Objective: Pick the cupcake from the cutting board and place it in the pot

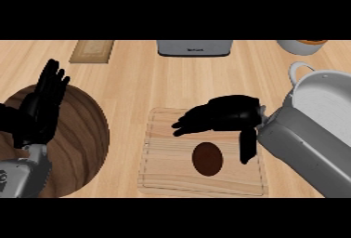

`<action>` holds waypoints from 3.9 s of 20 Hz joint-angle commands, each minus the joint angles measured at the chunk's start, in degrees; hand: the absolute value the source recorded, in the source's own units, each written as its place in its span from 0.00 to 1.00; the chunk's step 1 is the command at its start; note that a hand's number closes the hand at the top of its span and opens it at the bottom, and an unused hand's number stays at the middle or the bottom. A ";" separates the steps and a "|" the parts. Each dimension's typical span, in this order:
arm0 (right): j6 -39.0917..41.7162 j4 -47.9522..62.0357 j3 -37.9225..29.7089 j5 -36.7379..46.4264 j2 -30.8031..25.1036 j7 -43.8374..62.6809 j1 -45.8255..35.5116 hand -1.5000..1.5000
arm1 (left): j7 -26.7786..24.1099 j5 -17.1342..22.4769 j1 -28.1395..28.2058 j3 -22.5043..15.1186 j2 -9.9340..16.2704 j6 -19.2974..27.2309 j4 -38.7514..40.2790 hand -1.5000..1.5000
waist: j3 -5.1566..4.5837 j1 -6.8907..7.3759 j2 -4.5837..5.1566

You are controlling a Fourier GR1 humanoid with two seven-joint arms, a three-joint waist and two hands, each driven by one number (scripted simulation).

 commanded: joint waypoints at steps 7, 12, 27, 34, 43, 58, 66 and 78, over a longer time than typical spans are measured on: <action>2.49 -7.95 2.16 7.98 0.80 1.57 10.13 0.00 | 4.67 -2.26 0.97 0.80 -1.04 0.68 -4.65 0.50 | 0.00 -0.11 -0.01; 1.53 -1.62 -1.18 14.90 3.88 0.80 8.26 0.00 | 1.73 -1.20 1.38 3.02 -2.09 -3.21 -1.23 0.50 | -0.02 0.08 0.13; -0.08 3.60 -4.93 27.81 12.51 -2.16 12.96 0.00 | 2.77 -5.36 1.63 4.25 -5.01 -4.74 -2.45 0.50 | -0.02 0.04 0.10; -6.01 13.51 -4.83 33.73 14.94 -8.11 11.99 0.00 | 4.03 -6.20 4.79 4.45 -6.25 -4.70 -7.43 0.50 | 0.00 0.41 0.15; -10.80 15.60 -3.01 39.09 18.62 -14.31 11.78 1.00 | 0.15 -4.71 2.10 7.56 -6.36 -8.03 -0.84 0.50 | -0.02 0.17 0.18; -17.29 -12.95 -11.45 36.79 8.03 6.80 47.05 1.00 | 2.77 -6.10 6.22 10.99 -5.27 -5.15 -4.09 0.50 | -0.22 -8.04 -2.07; -24.56 -40.69 -23.35 24.54 8.06 10.14 64.40 1.00 | 2.25 -6.48 8.94 11.47 -4.96 -5.17 -5.96 0.50 | -0.20 -8.05 -1.82; -25.16 -69.03 -50.14 1.44 10.05 18.34 80.24 1.00 | 2.58 -7.45 4.81 7.45 -7.02 -5.93 -5.41 0.50 | -0.05 -2.56 -0.10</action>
